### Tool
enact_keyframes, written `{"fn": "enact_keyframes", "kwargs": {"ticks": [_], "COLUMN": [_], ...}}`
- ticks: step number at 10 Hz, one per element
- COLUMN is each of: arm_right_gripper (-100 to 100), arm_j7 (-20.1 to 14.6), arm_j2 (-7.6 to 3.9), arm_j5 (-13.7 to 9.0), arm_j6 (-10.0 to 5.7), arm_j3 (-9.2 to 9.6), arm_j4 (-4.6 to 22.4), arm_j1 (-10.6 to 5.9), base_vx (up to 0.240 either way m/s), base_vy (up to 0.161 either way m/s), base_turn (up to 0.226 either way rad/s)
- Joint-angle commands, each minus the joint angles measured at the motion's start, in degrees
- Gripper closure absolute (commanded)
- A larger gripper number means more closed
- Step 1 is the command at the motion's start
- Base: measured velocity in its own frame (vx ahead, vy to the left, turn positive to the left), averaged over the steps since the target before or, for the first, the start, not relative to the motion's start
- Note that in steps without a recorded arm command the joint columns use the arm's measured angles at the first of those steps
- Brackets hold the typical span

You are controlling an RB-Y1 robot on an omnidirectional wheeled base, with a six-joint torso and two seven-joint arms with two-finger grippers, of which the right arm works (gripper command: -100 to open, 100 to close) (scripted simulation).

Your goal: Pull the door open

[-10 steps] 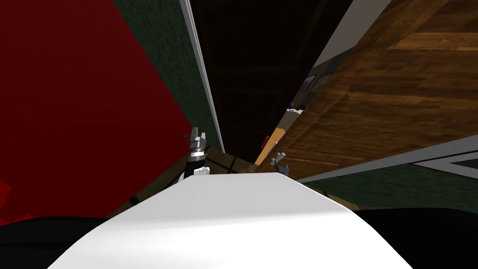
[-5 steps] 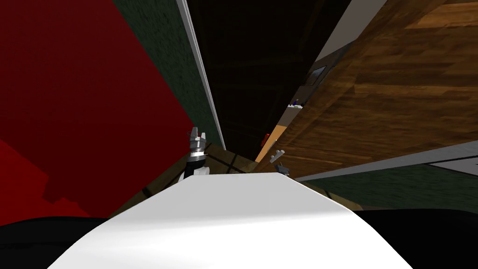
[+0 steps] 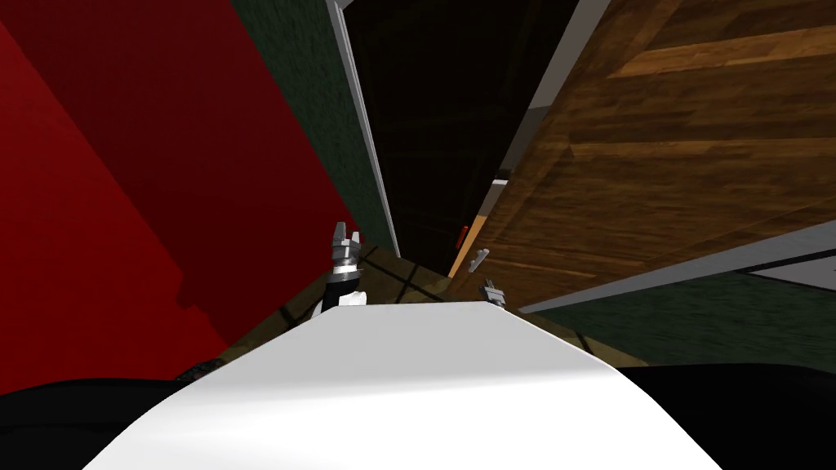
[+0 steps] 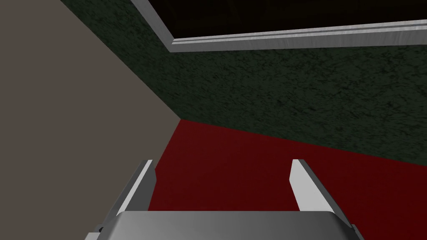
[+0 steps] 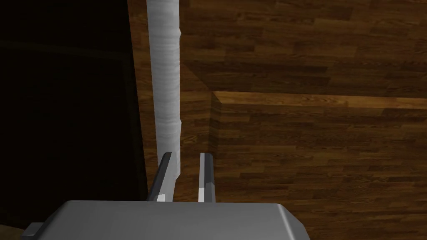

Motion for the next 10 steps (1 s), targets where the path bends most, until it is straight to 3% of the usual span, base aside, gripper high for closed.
{"fn": "enact_keyframes", "kwargs": {"ticks": [1, 3, 9, 10], "arm_right_gripper": [-100, -100, -100, -100], "arm_j7": [-1.3, -0.5, 0.6, 0.5], "arm_j2": [-1.43, -0.73, 0.26, 0.06], "arm_j5": [0.4, 0.2, -0.1, -0.1], "arm_j6": [-0.81, -0.08, 1.52, 1.39], "arm_j3": [1.5, 0.55, -0.97, -0.85], "arm_j4": [-1.8, -1.5, -0.7, -1.1], "arm_j1": [0.43, 0.06, -2.06, -1.64], "base_vx": [-0.219, -0.001, 0.184, 0.083], "base_vy": [0.098, 0.022, -0.062, -0.033], "base_turn": [0.112, 0.022, 0.035, 0.016]}}
